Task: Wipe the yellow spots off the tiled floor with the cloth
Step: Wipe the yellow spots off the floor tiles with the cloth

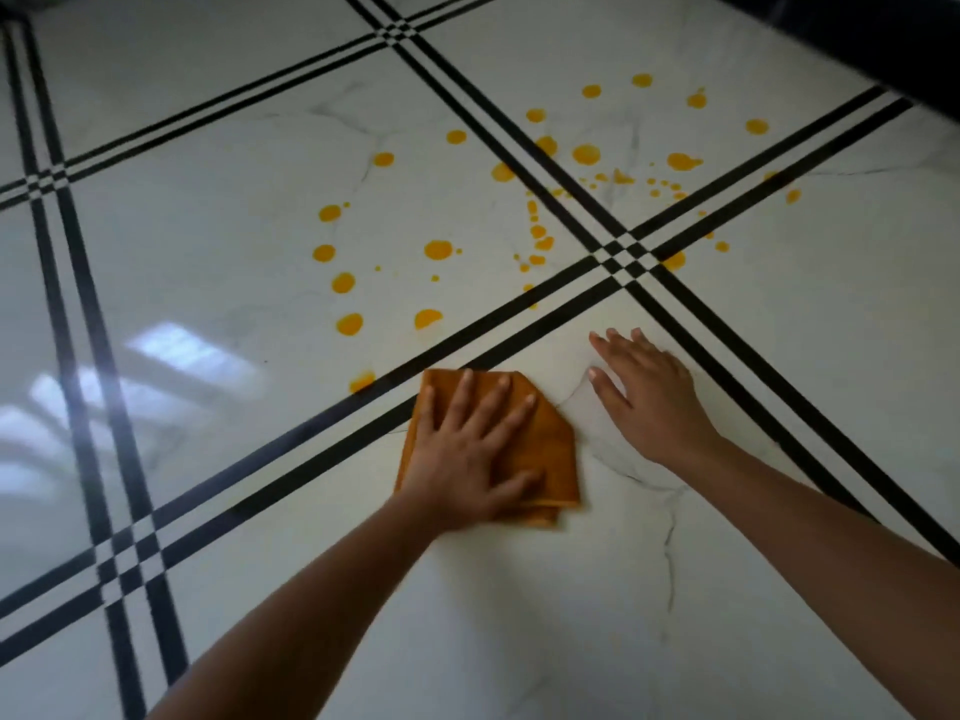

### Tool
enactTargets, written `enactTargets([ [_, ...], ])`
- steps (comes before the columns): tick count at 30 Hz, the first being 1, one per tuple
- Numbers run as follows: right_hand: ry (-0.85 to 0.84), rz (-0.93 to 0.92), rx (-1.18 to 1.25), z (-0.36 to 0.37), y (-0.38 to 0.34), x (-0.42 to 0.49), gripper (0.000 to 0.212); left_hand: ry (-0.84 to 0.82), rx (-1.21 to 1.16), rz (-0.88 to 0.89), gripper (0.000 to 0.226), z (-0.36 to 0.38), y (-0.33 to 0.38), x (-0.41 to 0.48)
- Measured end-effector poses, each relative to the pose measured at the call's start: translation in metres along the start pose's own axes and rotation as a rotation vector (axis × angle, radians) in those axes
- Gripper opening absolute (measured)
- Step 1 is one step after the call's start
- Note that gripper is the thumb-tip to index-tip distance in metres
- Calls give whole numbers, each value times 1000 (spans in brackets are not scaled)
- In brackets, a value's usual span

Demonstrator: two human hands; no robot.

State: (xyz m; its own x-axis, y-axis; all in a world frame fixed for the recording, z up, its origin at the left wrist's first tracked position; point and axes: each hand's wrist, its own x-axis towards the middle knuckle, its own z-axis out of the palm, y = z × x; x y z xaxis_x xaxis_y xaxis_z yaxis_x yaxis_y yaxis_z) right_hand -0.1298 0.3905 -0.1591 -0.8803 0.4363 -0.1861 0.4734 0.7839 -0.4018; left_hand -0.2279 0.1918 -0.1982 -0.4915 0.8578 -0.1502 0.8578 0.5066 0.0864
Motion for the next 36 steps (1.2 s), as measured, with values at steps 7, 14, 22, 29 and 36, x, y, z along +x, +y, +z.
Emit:
enactTargets([
  [7,4,-9,53,18,-34,-1,48,98,-122,-305,78,3,-34,-21],
  [14,-9,18,76,32,-46,-5,49,120,-158,-594,76,1,-58,-25],
  [22,-11,32,-8,25,-28,-37,50,88,-141,-420,78,4,-40,-51],
  [29,-33,88,-116,5,-4,-61,52,-7,-73,-73,74,10,22,-66],
  [36,-42,84,-86,14,-11,-83,53,23,-180,-414,78,9,19,-75],
])
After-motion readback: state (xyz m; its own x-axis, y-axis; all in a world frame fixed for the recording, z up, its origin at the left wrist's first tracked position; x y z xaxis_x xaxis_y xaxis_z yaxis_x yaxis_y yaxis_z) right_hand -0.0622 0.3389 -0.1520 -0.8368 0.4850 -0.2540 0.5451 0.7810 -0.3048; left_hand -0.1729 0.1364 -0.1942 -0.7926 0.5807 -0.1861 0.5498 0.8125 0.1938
